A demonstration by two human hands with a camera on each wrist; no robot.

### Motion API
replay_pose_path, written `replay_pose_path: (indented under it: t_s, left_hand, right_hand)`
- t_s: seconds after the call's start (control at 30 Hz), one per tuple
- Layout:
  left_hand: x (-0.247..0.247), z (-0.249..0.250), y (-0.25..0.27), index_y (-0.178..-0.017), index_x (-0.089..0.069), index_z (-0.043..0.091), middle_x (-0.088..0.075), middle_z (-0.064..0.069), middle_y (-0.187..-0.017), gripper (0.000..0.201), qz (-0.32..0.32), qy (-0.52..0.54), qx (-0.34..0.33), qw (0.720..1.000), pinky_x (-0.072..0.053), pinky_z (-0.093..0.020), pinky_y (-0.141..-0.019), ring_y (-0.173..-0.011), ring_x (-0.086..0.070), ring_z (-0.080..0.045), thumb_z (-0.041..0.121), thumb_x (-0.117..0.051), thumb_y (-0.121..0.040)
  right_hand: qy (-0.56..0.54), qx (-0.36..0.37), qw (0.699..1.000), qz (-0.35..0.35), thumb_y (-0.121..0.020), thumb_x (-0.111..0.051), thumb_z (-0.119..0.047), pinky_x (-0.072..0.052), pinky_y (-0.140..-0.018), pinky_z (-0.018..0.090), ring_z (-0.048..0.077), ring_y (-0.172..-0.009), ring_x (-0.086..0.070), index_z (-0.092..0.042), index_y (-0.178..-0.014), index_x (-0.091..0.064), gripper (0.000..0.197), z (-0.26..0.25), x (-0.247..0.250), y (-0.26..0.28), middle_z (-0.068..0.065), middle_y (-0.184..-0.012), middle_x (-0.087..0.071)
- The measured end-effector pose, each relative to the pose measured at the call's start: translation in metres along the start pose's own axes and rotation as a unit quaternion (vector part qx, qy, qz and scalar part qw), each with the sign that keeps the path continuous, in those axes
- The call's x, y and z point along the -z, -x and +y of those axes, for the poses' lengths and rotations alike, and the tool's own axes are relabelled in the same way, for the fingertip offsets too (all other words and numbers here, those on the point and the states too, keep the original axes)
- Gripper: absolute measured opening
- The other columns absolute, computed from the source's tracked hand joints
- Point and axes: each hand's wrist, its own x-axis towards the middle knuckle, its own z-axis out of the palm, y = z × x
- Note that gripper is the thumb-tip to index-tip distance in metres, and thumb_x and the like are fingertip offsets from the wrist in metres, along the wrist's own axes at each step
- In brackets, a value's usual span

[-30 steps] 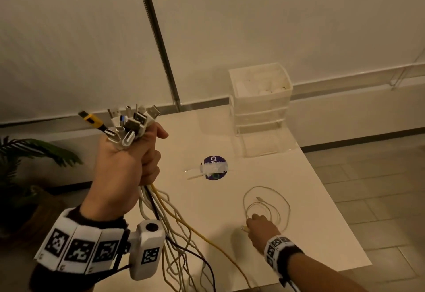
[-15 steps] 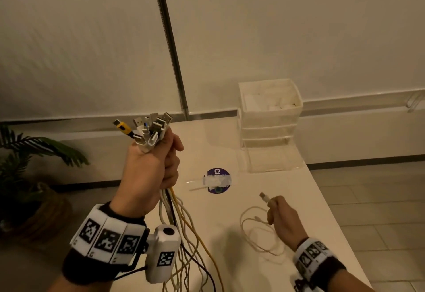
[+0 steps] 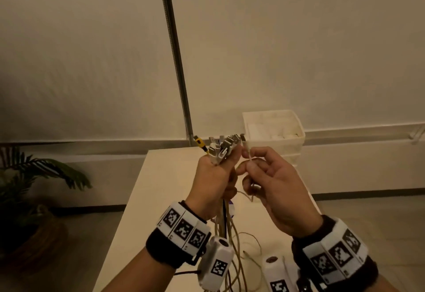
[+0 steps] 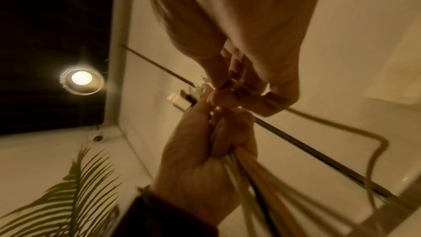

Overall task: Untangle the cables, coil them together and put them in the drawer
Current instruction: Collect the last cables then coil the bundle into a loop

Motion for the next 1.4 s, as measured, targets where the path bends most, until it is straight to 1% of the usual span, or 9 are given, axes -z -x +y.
replay_pose_path:
  t_s: [0.37, 0.57, 0.77, 0.9, 1.0, 1.07, 1.17, 1.27, 1.4]
  left_hand:
    - [0.002, 0.003, 0.007, -0.094, -0.069, -0.002, -0.063, -0.017, -0.069, 0.014, 0.023, 0.01, -0.034, 0.999, -0.038, -0.019, -0.037, -0.038, -0.045, -0.015, 0.01, -0.07, -0.087]
    - [0.0, -0.001, 0.008, -0.084, -0.073, 0.005, -0.067, -0.017, -0.069, 0.027, 0.046, -0.012, -0.05, 0.998, -0.039, -0.024, -0.041, -0.044, -0.049, -0.024, 0.029, -0.063, -0.092]
    - [0.03, 0.02, -0.004, -0.054, -0.059, 0.022, -0.045, -0.004, -0.062, 0.043, 0.113, 0.031, -0.087, 0.989, -0.027, -0.023, -0.044, -0.042, -0.032, -0.01, 0.046, -0.054, -0.089]
    - [0.072, 0.042, -0.005, -0.058, -0.054, 0.021, -0.059, -0.002, -0.065, 0.045, 0.145, 0.053, -0.119, 0.981, -0.046, -0.031, -0.06, -0.061, -0.054, -0.016, 0.049, -0.048, -0.093]
    - [0.094, 0.048, 0.0, -0.064, -0.044, 0.017, -0.046, 0.0, -0.056, 0.043, 0.127, 0.117, -0.121, 0.978, -0.058, -0.043, -0.072, -0.062, -0.06, -0.02, 0.048, -0.045, -0.095]
    - [0.097, 0.047, 0.005, -0.062, -0.04, 0.019, -0.032, 0.004, -0.053, 0.044, 0.077, 0.137, -0.098, 0.983, -0.054, -0.03, -0.053, -0.045, -0.043, -0.012, 0.047, -0.048, -0.095]
    - [0.079, 0.038, 0.015, -0.07, -0.055, 0.023, -0.036, 0.008, -0.05, 0.024, -0.013, 0.025, -0.073, 0.997, -0.02, -0.017, -0.038, -0.039, -0.024, -0.006, 0.026, -0.054, -0.094]
    - [0.045, 0.019, 0.024, -0.087, -0.068, 0.017, -0.058, 0.014, -0.054, 0.017, -0.101, -0.192, -0.105, 0.971, -0.03, -0.016, -0.038, -0.037, -0.037, 0.001, 0.007, -0.057, -0.095]
    - [0.023, -0.01, 0.02, -0.079, -0.069, 0.015, -0.056, 0.009, -0.053, 0.013, -0.096, -0.317, -0.11, 0.937, -0.036, -0.026, -0.048, -0.043, -0.043, -0.003, 0.025, -0.065, -0.086]
  right_hand:
    - [0.005, 0.015, 0.996, 0.088, -0.088, -0.061, 0.003, -0.049, -0.043, 0.03, 0.025, -0.055, -0.058, -0.002, -0.084, -0.066, 0.008, 0.016, -0.028, 0.0, 0.015, -0.075, -0.065]
    - [0.057, 0.045, 0.994, 0.084, -0.086, -0.065, -0.001, -0.047, -0.042, 0.025, 0.019, -0.047, -0.056, -0.003, -0.084, -0.068, 0.004, 0.015, -0.025, -0.001, 0.013, -0.073, -0.067]
    - [0.27, 0.055, 0.959, -0.07, -0.093, -0.06, -0.018, -0.039, -0.051, 0.011, 0.001, -0.048, -0.052, -0.016, -0.082, -0.074, 0.018, 0.025, -0.001, 0.008, -0.005, -0.057, -0.063]
    - [0.367, 0.014, 0.919, -0.141, -0.091, -0.054, -0.041, -0.035, -0.054, 0.022, 0.003, -0.052, -0.041, -0.023, -0.071, -0.068, 0.031, 0.037, 0.039, 0.017, 0.004, -0.056, -0.05]
    - [0.385, -0.012, 0.915, -0.121, -0.085, -0.051, -0.051, -0.033, -0.051, 0.02, 0.005, -0.051, -0.038, -0.022, -0.064, -0.063, 0.038, 0.035, 0.066, 0.019, 0.0, -0.055, -0.043]
    - [0.379, -0.023, 0.92, -0.1, -0.093, -0.054, -0.037, -0.033, -0.05, 0.021, 0.006, -0.049, -0.037, -0.019, -0.062, -0.059, 0.036, 0.031, 0.074, 0.018, -0.008, -0.051, -0.041]
    - [0.382, -0.013, 0.92, -0.083, -0.097, -0.051, -0.023, -0.032, -0.051, 0.014, 0.003, -0.046, -0.037, -0.014, -0.063, -0.056, 0.036, 0.024, 0.065, 0.012, -0.013, -0.046, -0.041]
    - [0.37, 0.002, 0.924, -0.097, -0.099, -0.048, -0.022, -0.032, -0.051, 0.011, 0.001, -0.047, -0.04, -0.01, -0.066, -0.057, 0.037, 0.016, 0.041, 0.005, -0.014, -0.047, -0.043]
    - [0.315, -0.02, 0.945, -0.091, -0.099, -0.045, -0.009, -0.029, -0.048, 0.015, 0.002, -0.046, -0.033, -0.007, -0.069, -0.059, 0.033, 0.009, 0.027, -0.003, -0.013, -0.046, -0.042]
